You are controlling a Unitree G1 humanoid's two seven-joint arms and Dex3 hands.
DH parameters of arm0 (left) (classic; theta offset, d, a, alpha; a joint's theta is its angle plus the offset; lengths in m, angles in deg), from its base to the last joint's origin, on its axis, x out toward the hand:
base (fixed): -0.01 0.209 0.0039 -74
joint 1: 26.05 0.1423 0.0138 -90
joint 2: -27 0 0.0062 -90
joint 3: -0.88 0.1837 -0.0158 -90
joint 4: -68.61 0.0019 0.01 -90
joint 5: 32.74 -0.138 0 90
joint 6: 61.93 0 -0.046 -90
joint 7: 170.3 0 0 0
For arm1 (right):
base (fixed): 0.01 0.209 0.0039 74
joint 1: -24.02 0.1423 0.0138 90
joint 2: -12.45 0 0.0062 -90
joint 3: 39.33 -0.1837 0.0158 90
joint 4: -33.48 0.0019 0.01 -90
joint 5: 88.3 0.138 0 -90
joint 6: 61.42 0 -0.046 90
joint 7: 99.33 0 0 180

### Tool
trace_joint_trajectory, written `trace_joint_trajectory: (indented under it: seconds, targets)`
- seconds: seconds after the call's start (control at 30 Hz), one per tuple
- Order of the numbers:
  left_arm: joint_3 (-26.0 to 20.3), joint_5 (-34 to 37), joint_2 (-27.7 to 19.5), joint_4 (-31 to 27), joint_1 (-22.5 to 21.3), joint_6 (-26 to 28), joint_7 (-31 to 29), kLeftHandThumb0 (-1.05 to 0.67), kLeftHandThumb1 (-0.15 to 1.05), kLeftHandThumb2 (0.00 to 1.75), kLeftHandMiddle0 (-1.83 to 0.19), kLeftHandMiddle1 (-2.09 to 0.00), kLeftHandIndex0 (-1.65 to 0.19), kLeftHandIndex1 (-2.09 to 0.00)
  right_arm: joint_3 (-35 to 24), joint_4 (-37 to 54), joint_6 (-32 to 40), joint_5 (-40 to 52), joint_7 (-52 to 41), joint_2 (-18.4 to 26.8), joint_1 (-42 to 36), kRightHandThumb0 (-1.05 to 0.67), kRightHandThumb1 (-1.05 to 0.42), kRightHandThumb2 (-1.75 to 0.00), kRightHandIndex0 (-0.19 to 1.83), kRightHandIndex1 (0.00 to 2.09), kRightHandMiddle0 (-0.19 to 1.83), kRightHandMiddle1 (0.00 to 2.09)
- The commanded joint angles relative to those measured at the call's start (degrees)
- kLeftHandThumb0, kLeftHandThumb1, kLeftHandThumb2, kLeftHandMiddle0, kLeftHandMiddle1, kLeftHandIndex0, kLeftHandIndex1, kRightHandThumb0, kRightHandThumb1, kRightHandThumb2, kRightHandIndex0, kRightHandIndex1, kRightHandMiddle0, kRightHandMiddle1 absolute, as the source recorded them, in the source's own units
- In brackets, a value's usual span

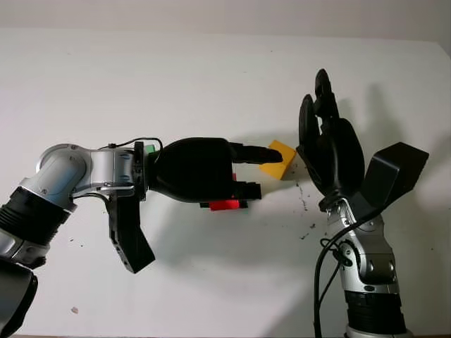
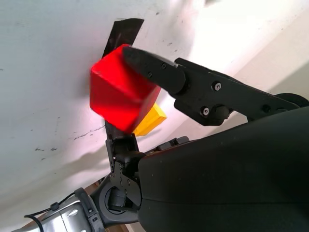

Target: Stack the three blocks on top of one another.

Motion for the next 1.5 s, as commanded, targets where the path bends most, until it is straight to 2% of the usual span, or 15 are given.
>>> trace_joint_trajectory:
  seconds: [0.0,0.1,0.17,0.27,0.5,0.77,0.83,0.93,1.03,1.07,1.1,1.2,1.27,1.37,1.47]
  targets:
    - [0.25,0.22,-0.48,-1.42,0.8,0.48,-0.67,-0.42,1.01,0.06,-0.01,-0.04,-0.17,-0.67,0.09,0.03,-0.63,0.05,-0.14,-0.01,-0.29,-0.72,-1.05,-0.6,-0.19,0.0,-0.19,0.0]
    - [0.1,0.46,-0.83,-2.19,1.19,0.29,-0.73,-0.43,1.01,0.05,0.0,-0.05,-0.23,-0.4,0.04,-0.15,-0.9,-0.01,-0.03,-0.17,-0.21,-0.72,-1.05,-0.61,-0.19,0.0,-0.19,0.0]
    - [0.0,1.55,-1.02,-2.36,1.31,-0.31,-1.24,-0.44,0.99,0.04,0.01,-0.05,-0.21,-0.32,-0.03,-0.13,-0.79,0.09,-0.02,-0.24,-0.17,-0.72,-1.05,-0.6,-0.19,0.0,-0.19,0.0]
    - [-0.26,2.57,-1.3,-3.4,1.8,-0.49,-2.33,-0.49,0.96,0.04,0.02,-0.05,-0.16,-0.26,-0.07,-0.2,-0.69,0.01,-0.12,-0.11,-0.12,-0.72,-1.05,-0.61,-0.19,0.0,-0.19,0.0]
    - [-0.81,5.48,-1.72,-5.12,1.95,-0.81,-6.99,-0.46,0.92,0.04,0.09,-0.03,-0.02,-0.12,-0.01,-0.36,-0.8,-0.19,-0.15,-0.13,-0.11,-0.72,-1.05,-0.6,-0.19,0.0,-0.19,0.0]
    - [-2.4,4.26,-2.85,-6.12,1.72,1.5,-9.31,-0.51,0.92,0.05,0.14,-0.03,0.05,-0.06,-0.2,-0.49,-0.98,-0.22,-0.27,-0.15,-0.12,-0.72,-1.05,-0.61,-0.19,0.0,-0.19,0.0]
    - [-3.54,4.94,-3.69,-6.53,1.79,2.53,-10.49,-0.54,0.93,0.06,0.17,-0.03,0.08,-0.05,-0.31,-0.52,-1.21,-0.11,-0.4,-0.14,-0.15,-0.72,-1.05,-0.6,-0.19,0.0,-0.19,0.0]
    - [-6.16,6.34,-5.56,-7.53,2.36,4.3,-11.87,-0.49,0.93,0.06,0.19,-0.02,0.1,-0.04,-0.64,0.1,-0.59,0.15,-0.37,-0.03,-0.06,-0.72,-1.05,-0.6,-0.19,0.0,-0.19,0.0]
    - [-10.8,7.15,-7.02,-9.46,5.36,8.98,-11.53,-0.46,0.93,0.06,0.19,-0.02,0.09,-0.05,-0.98,0.59,-0.17,0.16,-0.22,0.3,0.3,-0.73,-1.05,-0.59,-0.19,0.0,-0.19,0.0]
    - [-12.44,7.75,-7.58,-10.26,6.51,10.81,-12.22,-0.53,0.93,0.05,0.19,-0.01,0.11,-0.04,-1.05,0.79,0.1,0.05,-0.2,0.53,0.44,-0.73,-1.05,-0.59,-0.19,0.0,-0.19,0.0]
    - [-14.08,8.59,-8.15,-11.0,7.66,12.67,-13.13,-0.67,0.93,0.06,0.19,0.0,0.13,-0.03,-1.2,0.99,0.46,0.11,-0.23,0.74,0.62,-0.73,-1.05,-0.59,-0.19,0.0,-0.19,0.0]
    - [-18.34,13.96,-9.58,-11.6,10.43,16.6,-16.34,-0.83,0.97,0.07,0.19,0.0,0.17,-0.03,-1.83,1.32,1.22,0.62,-0.67,1.41,1.19,-0.72,-1.05,-0.6,-0.19,0.0,-0.19,0.0]
    - [-22.2,23.23,-8.83,-10.94,13.0,20.9,-19.98,-0.87,1.02,0.1,0.19,0.0,0.18,-0.02,-2.41,1.17,1.68,0.94,-1.1,2.26,2.23,-0.72,-1.05,-0.61,-0.19,0.0,-0.19,0.0]
    - [-27.28,37.38,-6.52,-9.45,16.61,26.77,-23.27,-0.91,1.04,0.33,0.19,0.0,0.16,-0.03,-2.96,-0.36,0.88,0.05,-2.3,4.85,4.62,-0.72,-1.05,-0.6,-0.19,0.0,-0.19,0.0]
    - [-31.2,48.66,-3.21,-8.13,19.04,31.63,-24.42,-0.85,1.05,0.5,0.19,0.0,0.19,-0.01,-3.73,-3.5,-1.52,-0.47,-4.66,7.96,7.61,-0.71,-1.05,-0.56,-0.19,0.0,-0.19,0.0]
